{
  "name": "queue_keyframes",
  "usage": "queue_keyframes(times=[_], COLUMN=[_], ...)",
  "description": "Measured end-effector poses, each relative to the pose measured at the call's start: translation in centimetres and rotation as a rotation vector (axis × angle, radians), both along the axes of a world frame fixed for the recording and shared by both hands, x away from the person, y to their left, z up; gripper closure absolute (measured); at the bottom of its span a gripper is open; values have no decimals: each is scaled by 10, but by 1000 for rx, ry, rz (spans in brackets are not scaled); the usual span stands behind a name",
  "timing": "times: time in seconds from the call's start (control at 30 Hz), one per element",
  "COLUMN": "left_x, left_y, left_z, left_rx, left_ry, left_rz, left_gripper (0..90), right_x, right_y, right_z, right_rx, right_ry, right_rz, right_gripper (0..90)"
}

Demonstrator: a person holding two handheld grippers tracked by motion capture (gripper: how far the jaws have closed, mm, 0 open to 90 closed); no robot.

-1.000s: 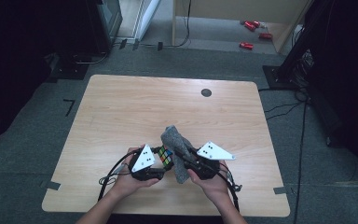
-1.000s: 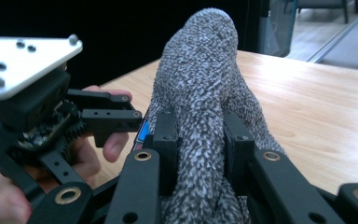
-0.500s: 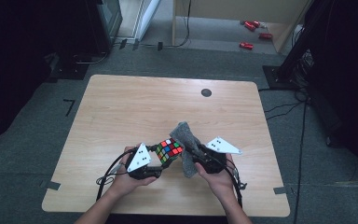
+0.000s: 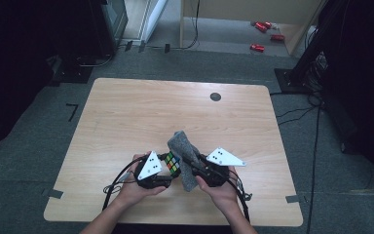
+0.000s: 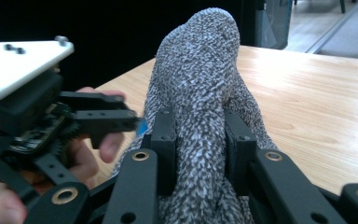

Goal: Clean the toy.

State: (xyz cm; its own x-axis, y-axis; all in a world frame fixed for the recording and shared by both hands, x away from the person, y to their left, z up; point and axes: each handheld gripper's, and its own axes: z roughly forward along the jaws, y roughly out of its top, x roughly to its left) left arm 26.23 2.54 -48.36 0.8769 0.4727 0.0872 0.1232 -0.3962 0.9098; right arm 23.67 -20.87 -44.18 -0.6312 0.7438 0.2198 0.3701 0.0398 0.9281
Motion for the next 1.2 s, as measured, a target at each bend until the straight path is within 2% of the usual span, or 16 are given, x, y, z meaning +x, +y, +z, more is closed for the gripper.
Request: queue_keyframes(times=[0.17,0.23,0.3,0.4,0.5,0.6,0.67,0.7,0.77,0.9,0.97,1.03,1.13,1.2], left_x=[1,2,4,5,5,3,2,2,1,2,3,2,2,2], left_y=[2,3,3,1,-1,-2,-1,0,1,2,2,1,-1,-2], left_z=[1,1,-1,-4,-4,-3,-1,-1,0,0,-1,-2,-3,-4], left_rx=[-9,-10,-8,14,17,7,-11,-10,-18,-21,-8,4,18,26], left_ry=[3,10,23,33,31,31,28,20,12,9,5,0,1,2], left_rz=[6,7,3,12,7,4,-6,-6,-8,1,3,7,10,8], left_gripper=[345,345,345,345,345,345,345,345,345,345,345,345,345,345], right_x=[7,8,8,4,-4,-10,-10,-9,-6,2,6,7,2,-3], right_y=[-9,-12,-15,-13,-5,6,11,11,7,-3,-8,-12,-12,-6], right_z=[-4,-5,-4,1,7,10,7,5,2,-3,-6,-6,0,4], right_rx=[-42,-59,-46,-25,-5,-18,-38,-37,-3,-31,-43,-35,19,38], right_ry=[16,25,32,5,-29,-51,-42,-32,-13,3,29,39,18,-9], right_rz=[-66,-117,-144,-132,-79,-33,-23,-25,-32,-90,-121,-142,-121,-78], right_gripper=[715,719,722,724,723,722,721,719,720,721,723,723,722,721])
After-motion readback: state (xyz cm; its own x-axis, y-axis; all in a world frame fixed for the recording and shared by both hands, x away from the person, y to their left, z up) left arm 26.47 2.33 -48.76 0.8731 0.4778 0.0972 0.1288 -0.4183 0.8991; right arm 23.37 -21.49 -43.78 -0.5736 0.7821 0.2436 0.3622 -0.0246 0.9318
